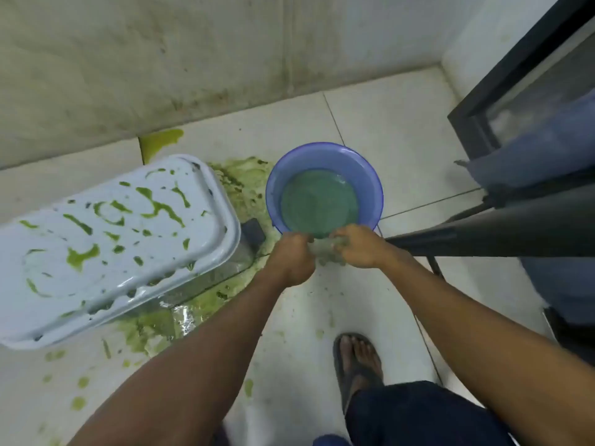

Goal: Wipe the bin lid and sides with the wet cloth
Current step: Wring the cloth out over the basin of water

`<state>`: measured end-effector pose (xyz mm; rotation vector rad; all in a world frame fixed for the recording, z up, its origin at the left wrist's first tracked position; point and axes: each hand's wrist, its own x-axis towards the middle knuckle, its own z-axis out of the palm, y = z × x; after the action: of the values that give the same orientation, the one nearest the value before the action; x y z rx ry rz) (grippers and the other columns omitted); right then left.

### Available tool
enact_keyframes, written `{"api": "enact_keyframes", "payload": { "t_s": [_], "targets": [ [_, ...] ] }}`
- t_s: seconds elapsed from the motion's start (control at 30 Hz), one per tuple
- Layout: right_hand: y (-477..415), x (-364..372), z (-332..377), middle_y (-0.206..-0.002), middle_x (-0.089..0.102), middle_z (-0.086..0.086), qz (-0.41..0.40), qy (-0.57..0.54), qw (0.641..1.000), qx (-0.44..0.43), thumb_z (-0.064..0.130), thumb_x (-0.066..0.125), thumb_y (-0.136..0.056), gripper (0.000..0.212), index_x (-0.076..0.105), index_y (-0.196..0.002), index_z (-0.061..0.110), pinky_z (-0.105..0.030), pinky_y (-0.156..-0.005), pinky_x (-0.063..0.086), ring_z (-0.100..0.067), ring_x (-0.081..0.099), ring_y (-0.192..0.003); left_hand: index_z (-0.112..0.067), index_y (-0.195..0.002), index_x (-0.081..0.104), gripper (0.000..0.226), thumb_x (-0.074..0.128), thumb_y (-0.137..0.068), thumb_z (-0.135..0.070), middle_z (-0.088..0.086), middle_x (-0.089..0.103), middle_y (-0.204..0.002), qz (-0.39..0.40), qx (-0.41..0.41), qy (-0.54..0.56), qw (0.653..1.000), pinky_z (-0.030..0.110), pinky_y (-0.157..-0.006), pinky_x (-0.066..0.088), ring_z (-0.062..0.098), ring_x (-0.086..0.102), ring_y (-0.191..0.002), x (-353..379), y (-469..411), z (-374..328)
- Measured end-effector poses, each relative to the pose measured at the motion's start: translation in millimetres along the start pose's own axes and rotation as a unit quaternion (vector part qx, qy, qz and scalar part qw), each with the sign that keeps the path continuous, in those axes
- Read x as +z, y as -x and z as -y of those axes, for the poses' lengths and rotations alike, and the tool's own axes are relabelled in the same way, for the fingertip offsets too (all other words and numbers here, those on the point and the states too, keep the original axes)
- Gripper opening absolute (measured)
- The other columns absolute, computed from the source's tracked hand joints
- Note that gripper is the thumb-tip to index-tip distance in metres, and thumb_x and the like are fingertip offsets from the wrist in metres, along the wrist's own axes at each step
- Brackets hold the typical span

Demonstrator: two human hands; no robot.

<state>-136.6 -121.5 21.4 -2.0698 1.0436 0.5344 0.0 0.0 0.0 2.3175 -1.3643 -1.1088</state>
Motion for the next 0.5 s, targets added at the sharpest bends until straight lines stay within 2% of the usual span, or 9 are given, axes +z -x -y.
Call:
{"api": "enact_keyframes", "payload": {
  "t_s": [0.07, 0.17, 0.27, 0.33, 0.4, 0.43, 0.47, 0.5],
  "targets": [
    [-21.3, 13.3, -7.5, -0.132, 0.064, -0.008, 0.028, 0.035, 0.999, -0.005, 0.032, 0.054, -0.092, 0.045, 0.061, -0.134, 0.018, -0.036, -0.098, 0.05, -0.029, 0.062, -0.116, -0.008, -0.119, 0.069, 0.052, 0.043, -0.081, -0.032, 0.017, 0.067, -0.12, -0.028, 0.036, -0.044, 0.998, 0.04, -0.094, 0.045, 0.039, 0.057, -0.116, 13.3, -22.5, 11.4],
    [-49.4, 27.5, -18.2, -0.138, 0.06, -0.011, 0.068, 0.068, 0.995, -0.001, 0.045, 0.049, -0.088, 0.06, 0.052, -0.143, 0.021, -0.04, -0.096, 0.054, -0.028, 0.068, -0.107, -0.015, -0.131, 0.062, 0.047, 0.044, -0.093, -0.037, 0.012, 0.062, -0.131, -0.011, 0.051, -0.145, 0.988, 0.042, -0.102, 0.035, 0.034, 0.048, -0.126, 23.9, -53.8, 25.6],
    [-61.6, 30.2, -19.2, -0.15, 0.051, -0.006, 0.075, 0.08, 0.994, 0.0, 0.038, 0.056, -0.096, 0.055, 0.047, -0.148, 0.021, -0.034, -0.11, 0.041, -0.026, 0.051, -0.134, -0.019, -0.106, 0.066, 0.043, 0.036, -0.087, -0.044, 0.012, 0.067, -0.118, 0.009, 0.06, -0.209, 0.976, 0.045, -0.099, 0.029, 0.032, 0.05, -0.121, 31.2, -65.0, 32.4],
    [-67.8, 27.0, -19.7, -0.148, 0.052, -0.002, 0.08, 0.065, 0.995, -0.002, 0.034, 0.058, -0.097, 0.052, 0.05, -0.146, 0.02, -0.027, -0.106, 0.038, -0.023, 0.049, -0.135, -0.022, -0.094, 0.064, 0.03, 0.041, -0.091, -0.041, 0.01, 0.067, -0.107, 0.022, 0.046, -0.2, 0.978, 0.048, -0.101, 0.027, 0.031, 0.052, -0.115, 29.2, -69.4, 31.8],
    [-70.2, 21.8, -18.4, -0.128, 0.065, -0.002, 0.068, 0.06, 0.996, -0.022, 0.027, 0.064, -0.093, 0.04, 0.063, -0.132, 0.017, -0.024, -0.088, 0.041, -0.022, 0.059, -0.116, -0.02, -0.094, 0.065, 0.025, 0.048, -0.091, -0.036, 0.007, 0.065, -0.1, 0.019, 0.035, -0.186, 0.982, 0.052, -0.104, 0.028, 0.032, 0.054, -0.111, 25.5, -71.7, 26.4],
    [-71.1, 18.8, -18.6, -0.111, 0.069, -0.002, 0.053, 0.055, 0.997, -0.031, 0.022, 0.069, -0.089, 0.028, 0.069, -0.117, 0.016, -0.024, -0.079, 0.042, -0.021, 0.061, -0.101, -0.018, -0.098, 0.067, 0.024, 0.052, -0.089, -0.034, 0.007, 0.066, -0.1, 0.01, 0.035, -0.176, 0.984, 0.051, -0.104, 0.031, 0.032, 0.055, -0.11, 23.1, -71.7, 23.3],
    [-70.1, 15.1, -18.1, -0.093, 0.068, 0.0, 0.04, 0.05, 0.997, -0.037, 0.018, 0.072, -0.086, 0.013, 0.071, -0.099, 0.017, -0.025, -0.069, 0.042, -0.021, 0.06, -0.088, -0.017, -0.102, 0.069, 0.024, 0.056, -0.087, -0.031, 0.007, 0.068, -0.102, 0.003, 0.035, -0.162, 0.986, 0.05, -0.103, 0.034, 0.033, 0.057, -0.11, 20.4, -70.5, 20.4],
    [-67.8, 11.3, -17.5, -0.08, 0.064, 0.001, 0.034, 0.049, 0.997, -0.043, 0.015, 0.074, -0.083, 0.007, 0.068, -0.084, 0.018, -0.025, -0.061, 0.04, -0.02, 0.056, -0.078, -0.016, -0.103, 0.07, 0.023, 0.059, -0.086, -0.028, 0.008, 0.07, -0.103, -0.002, 0.04, -0.147, 0.988, 0.047, -0.099, 0.037, 0.034, 0.059, -0.108, 18.2, -69.0, 18.2]
  ]
}}
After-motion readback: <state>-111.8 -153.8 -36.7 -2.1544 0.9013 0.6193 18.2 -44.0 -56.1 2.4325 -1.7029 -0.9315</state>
